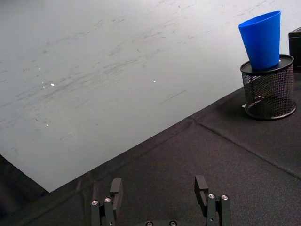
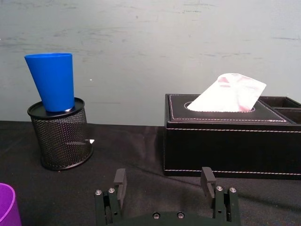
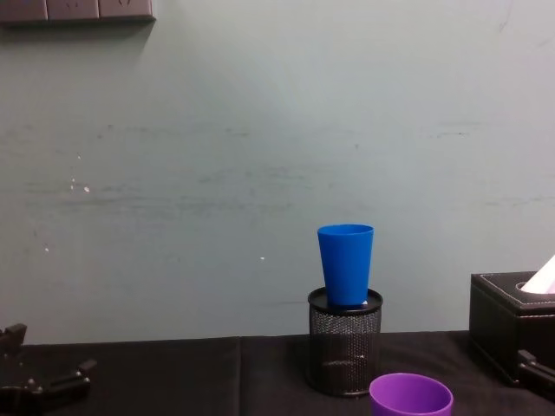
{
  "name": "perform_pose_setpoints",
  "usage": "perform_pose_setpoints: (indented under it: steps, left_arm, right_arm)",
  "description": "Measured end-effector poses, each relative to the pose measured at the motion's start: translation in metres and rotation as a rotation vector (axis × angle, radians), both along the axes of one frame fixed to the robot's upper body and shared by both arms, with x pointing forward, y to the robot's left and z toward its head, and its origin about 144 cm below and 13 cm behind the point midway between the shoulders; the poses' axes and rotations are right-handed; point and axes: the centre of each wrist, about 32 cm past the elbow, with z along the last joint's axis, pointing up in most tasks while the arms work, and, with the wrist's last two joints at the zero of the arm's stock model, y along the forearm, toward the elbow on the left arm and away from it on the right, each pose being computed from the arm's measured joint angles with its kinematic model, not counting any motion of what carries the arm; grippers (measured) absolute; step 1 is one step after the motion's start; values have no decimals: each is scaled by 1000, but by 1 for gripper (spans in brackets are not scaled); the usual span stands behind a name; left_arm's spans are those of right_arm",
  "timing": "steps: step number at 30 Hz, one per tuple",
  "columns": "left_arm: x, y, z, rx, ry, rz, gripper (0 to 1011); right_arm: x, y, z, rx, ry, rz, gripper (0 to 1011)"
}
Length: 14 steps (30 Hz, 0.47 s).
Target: Pick up one cup with a gripper and tap it against the other cup.
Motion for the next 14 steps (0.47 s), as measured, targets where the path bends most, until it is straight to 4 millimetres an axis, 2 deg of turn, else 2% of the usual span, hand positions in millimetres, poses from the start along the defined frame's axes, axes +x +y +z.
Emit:
perform_pose_setpoints:
  steps: [14]
  left_arm:
    - [0, 0, 0, 0, 0, 0, 1000]
  right_arm:
    - [0, 0, 0, 0, 0, 0, 1003]
